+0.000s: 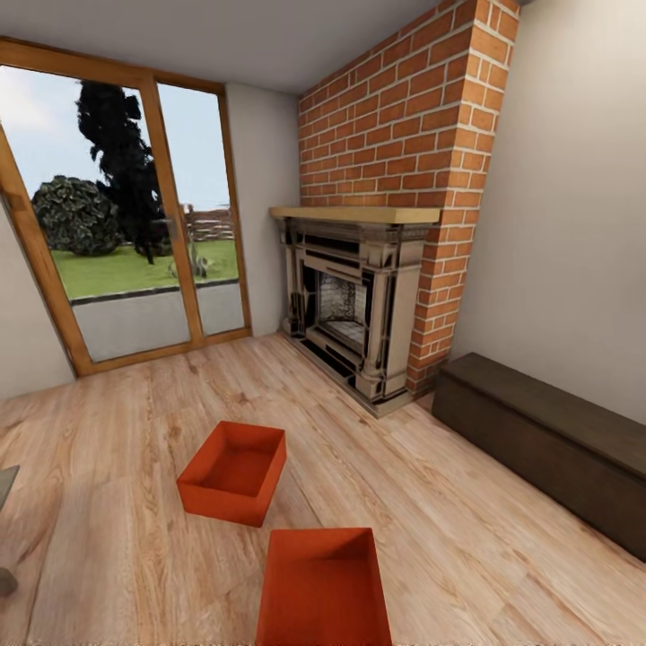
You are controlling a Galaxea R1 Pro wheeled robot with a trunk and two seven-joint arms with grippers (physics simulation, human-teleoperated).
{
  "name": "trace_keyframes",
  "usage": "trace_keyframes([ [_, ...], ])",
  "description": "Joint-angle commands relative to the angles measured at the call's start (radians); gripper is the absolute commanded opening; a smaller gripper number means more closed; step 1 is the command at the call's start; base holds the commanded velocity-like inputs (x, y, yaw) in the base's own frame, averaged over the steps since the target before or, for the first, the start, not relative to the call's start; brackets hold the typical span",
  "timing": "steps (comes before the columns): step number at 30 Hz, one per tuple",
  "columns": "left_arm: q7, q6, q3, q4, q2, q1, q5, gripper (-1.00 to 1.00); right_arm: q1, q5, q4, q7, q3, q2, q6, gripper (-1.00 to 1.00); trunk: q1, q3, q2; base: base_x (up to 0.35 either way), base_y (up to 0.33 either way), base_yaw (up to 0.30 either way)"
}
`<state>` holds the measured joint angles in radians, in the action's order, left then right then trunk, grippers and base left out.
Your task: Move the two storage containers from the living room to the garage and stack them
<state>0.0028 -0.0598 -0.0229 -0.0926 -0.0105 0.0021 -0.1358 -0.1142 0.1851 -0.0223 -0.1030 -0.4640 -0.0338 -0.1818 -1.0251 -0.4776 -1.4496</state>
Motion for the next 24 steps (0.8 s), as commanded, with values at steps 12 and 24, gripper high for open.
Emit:
trace_keyframes([
  [12,0.0,-0.002,-0.002,-0.001,0.0,0.0,-0.007,1.0,-0.001,0.009,-0.002,0.0,-0.009,-0.003,-0.005,1.0,0.0,-0.02,0.0,0.0,0.0,0.0],
  [24,0.0,-0.002,-0.001,-0.003,0.0,0.0,-0.008,1.0,-0.001,0.009,-0.002,0.005,-0.009,-0.004,-0.005,1.0,0.0,-0.039,0.0,0.0,0.0,0.0],
])
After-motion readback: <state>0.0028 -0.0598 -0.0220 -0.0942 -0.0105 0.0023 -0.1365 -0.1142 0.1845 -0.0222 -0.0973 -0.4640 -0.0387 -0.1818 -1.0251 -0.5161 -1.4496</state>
